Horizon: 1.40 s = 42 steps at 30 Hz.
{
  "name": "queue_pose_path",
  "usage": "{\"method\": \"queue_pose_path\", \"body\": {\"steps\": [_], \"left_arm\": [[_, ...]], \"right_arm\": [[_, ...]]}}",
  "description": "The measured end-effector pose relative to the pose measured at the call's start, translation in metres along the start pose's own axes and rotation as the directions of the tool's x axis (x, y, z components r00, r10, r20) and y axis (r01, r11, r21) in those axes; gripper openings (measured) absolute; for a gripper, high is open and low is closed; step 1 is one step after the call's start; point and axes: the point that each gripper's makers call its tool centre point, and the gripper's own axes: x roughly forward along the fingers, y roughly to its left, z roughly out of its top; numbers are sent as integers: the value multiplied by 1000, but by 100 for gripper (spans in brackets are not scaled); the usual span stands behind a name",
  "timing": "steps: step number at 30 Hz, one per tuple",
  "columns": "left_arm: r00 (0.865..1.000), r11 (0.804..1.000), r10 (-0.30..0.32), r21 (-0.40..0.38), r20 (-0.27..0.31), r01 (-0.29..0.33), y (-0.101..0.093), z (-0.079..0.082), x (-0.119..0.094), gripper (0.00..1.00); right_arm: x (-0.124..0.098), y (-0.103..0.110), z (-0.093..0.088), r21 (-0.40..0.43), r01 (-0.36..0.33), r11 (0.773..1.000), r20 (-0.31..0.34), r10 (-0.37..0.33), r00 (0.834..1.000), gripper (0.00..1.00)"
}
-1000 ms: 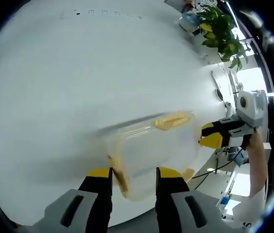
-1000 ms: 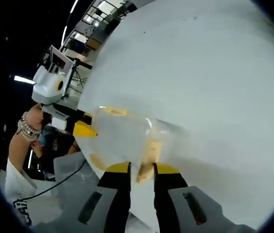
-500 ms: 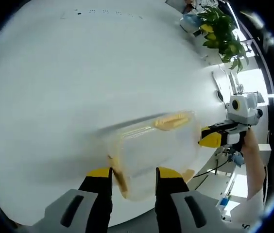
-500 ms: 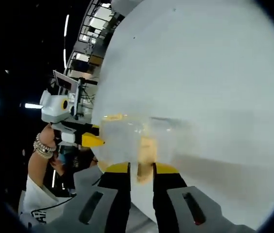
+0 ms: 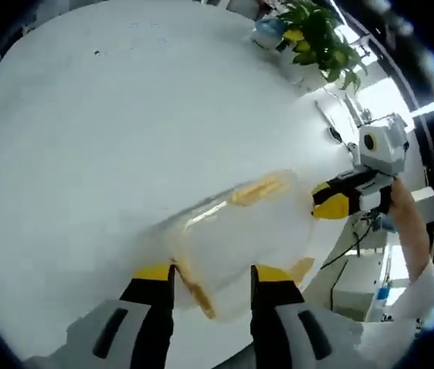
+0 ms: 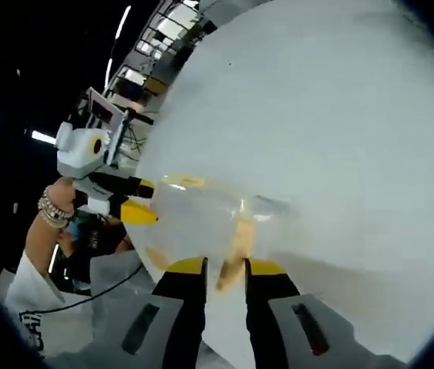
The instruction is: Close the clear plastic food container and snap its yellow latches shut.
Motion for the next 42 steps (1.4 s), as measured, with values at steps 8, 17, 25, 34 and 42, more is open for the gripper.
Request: {"method": "queue_pose_path", "body": {"steps": [8,17,25,34,42], "left_arm": [[978,962,-58,273,200,2,-17,33,-27,51],[969,752,-109,656,221,-65,-55,19,1,9],[973,762,-141,647,181,-10,-61,13,17,9],[962,732,-177,681,209,-13,-64,13,23,19],[967,681,-152,731,203,-46,-65,4,26,35]], "right_arm": [[-26,16,49,-85,-7,996,184,22,983,12],[10,59,56,-177,-117,977,122,140,983,0],[45,65,50,-281,-88,956,31,101,994,0],[57,56,65,-295,-54,954,39,69,997,0],[63,48,80,-290,-44,956,60,64,996,5]]}}
